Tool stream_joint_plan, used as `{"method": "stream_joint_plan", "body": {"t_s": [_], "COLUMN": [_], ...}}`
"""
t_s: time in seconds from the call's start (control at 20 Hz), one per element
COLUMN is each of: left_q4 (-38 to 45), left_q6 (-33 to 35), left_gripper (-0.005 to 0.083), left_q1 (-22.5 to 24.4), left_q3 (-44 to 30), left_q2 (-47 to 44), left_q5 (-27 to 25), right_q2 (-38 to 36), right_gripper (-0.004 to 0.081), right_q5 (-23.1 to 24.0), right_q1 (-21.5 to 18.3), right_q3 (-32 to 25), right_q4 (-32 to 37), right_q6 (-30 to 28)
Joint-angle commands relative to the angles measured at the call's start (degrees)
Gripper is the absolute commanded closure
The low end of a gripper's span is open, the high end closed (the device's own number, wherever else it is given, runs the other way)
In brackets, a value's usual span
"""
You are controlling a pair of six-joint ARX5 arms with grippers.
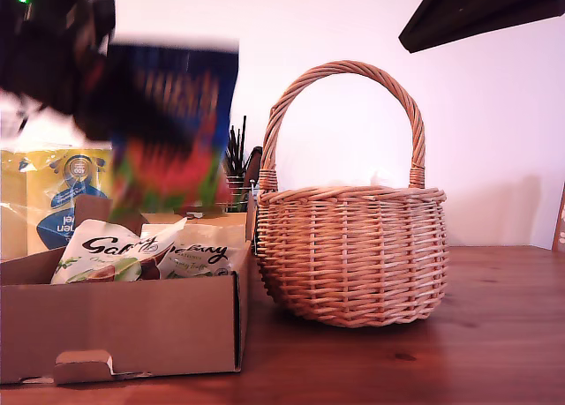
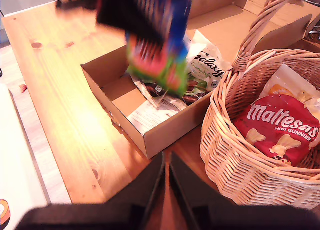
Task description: Move the bags of Easter eggs from the cardboard box on the left into the woven basket on the right side.
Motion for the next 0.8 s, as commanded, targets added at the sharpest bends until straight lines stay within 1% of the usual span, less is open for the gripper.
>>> {"method": "stream_joint_plan", "body": {"t_s": [0.0, 0.1, 0.2, 0.3, 0.35, 0.5, 0.6, 0.75], "left_q4": [0.7, 2.9, 8.1, 13.4, 16.0, 24.6, 30.9, 36.2], "left_q6": [-2.3, -3.1, -3.8, -4.8, -4.8, -3.2, -3.1, -3.3], "left_gripper": [0.0779, 0.0793, 0.0793, 0.0793, 0.0793, 0.0793, 0.0793, 0.0793], "left_q1": [-0.3, -2.4, -5.9, -9.9, -12.2, -18.3, -20.7, -22.4], "left_q3": [2.3, 4.0, 4.0, 4.0, 4.0, 4.0, 4.1, 4.1], "left_q2": [-1.1, -1.1, -0.9, 0.2, 1.2, 5.4, 9.3, 14.4], "left_q5": [2.8, 3.4, 3.2, 0.5, -2.3, -13.7, -18.7, -22.4], "right_q2": [0.0, 0.0, 0.0, 0.0, 0.0, -0.4, -1.2, -2.6], "right_gripper": [0.0782, 0.0782, 0.0782, 0.0782, 0.0782, 0.0782, 0.0782, 0.0782], "right_q5": [0.0, 0.0, 0.0, 0.0, 0.0, 0.0, 0.1, 1.7], "right_q1": [0.2, 0.2, 0.2, 0.2, 0.2, 0.1, 0.1, 0.1], "right_q3": [0.0, 0.0, 0.0, 0.0, 0.0, 0.0, 0.0, 0.0], "right_q4": [0.2, 0.2, 0.2, 0.2, 0.1, -1.1, -2.2, -3.9], "right_q6": [-0.4, -0.4, -0.4, -0.4, -0.4, -0.3, -0.3, -0.4]}}
